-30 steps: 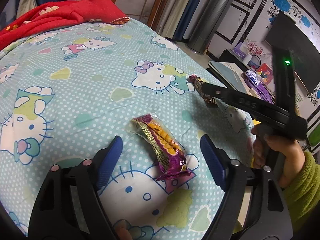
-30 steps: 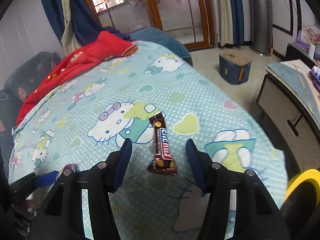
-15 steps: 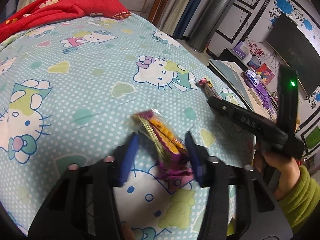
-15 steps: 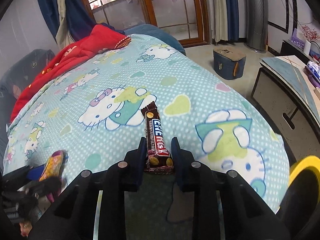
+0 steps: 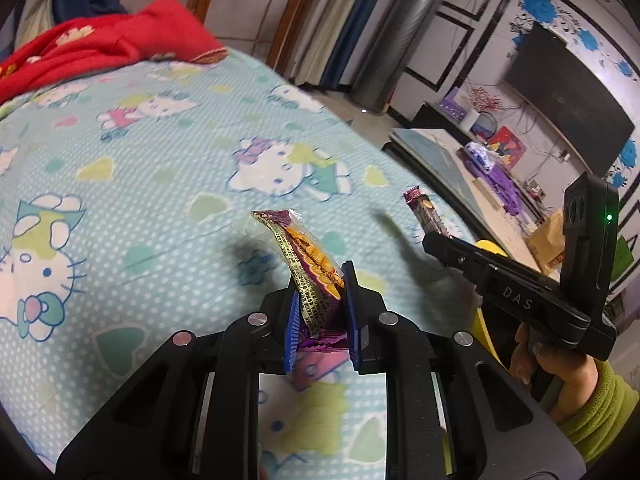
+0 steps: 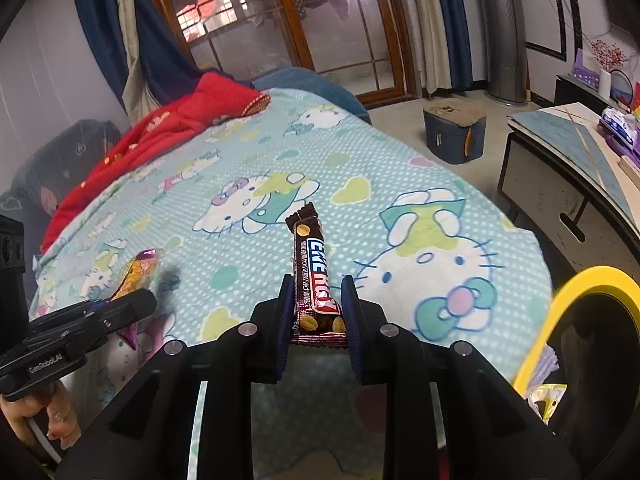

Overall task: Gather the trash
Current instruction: 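Carry the snack wrapper and chocolate bar over the bin and release both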

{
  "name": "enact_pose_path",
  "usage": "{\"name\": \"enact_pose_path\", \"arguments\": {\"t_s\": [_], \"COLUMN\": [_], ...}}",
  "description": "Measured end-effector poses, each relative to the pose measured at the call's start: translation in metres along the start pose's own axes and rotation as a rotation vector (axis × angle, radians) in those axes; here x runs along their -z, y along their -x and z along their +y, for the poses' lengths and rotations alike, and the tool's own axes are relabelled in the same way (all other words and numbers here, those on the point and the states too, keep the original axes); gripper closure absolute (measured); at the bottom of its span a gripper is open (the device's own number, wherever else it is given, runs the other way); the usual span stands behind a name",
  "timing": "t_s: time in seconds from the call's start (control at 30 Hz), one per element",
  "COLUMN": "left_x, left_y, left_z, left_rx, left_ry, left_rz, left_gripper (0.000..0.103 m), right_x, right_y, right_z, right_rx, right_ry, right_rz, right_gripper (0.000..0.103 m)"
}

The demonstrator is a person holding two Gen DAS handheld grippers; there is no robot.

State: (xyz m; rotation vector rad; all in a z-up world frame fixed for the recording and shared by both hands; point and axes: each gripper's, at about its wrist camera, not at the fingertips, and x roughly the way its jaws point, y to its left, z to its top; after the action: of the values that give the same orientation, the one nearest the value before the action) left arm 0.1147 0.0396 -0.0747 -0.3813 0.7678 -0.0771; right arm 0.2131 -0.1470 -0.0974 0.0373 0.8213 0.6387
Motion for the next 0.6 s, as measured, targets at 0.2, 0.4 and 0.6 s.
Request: {"name": "enact_pose_path", "arguments": {"t_s": [0.2, 0.4, 0.6], "left_x": [-0.007, -0.014, -0.014], "left_y": [0.007, 0.012, 0.013], "left_z": [-0.027, -0.05, -0.074], "left_rx": [0.032, 0.063, 0.091], "left_ry": [-0.053, -0.091, -0.137], "left_rz": [-0.035, -0.061, -0.069], "left_gripper": [0.09, 0.09, 0.09], "right_x": [0.002, 0.009, 0.014], "right_y": [0.023, 0.052, 0.079], "right_z": [-0.011, -0.031, -0.048], "right_rx": [0.007, 0.038, 0.1], "right_ry": [-0.019, -0.053, -0.065], "right_rz": [-0.02, -0.051, -0.098], "right_gripper": [0.08, 0.08, 0.08]}}
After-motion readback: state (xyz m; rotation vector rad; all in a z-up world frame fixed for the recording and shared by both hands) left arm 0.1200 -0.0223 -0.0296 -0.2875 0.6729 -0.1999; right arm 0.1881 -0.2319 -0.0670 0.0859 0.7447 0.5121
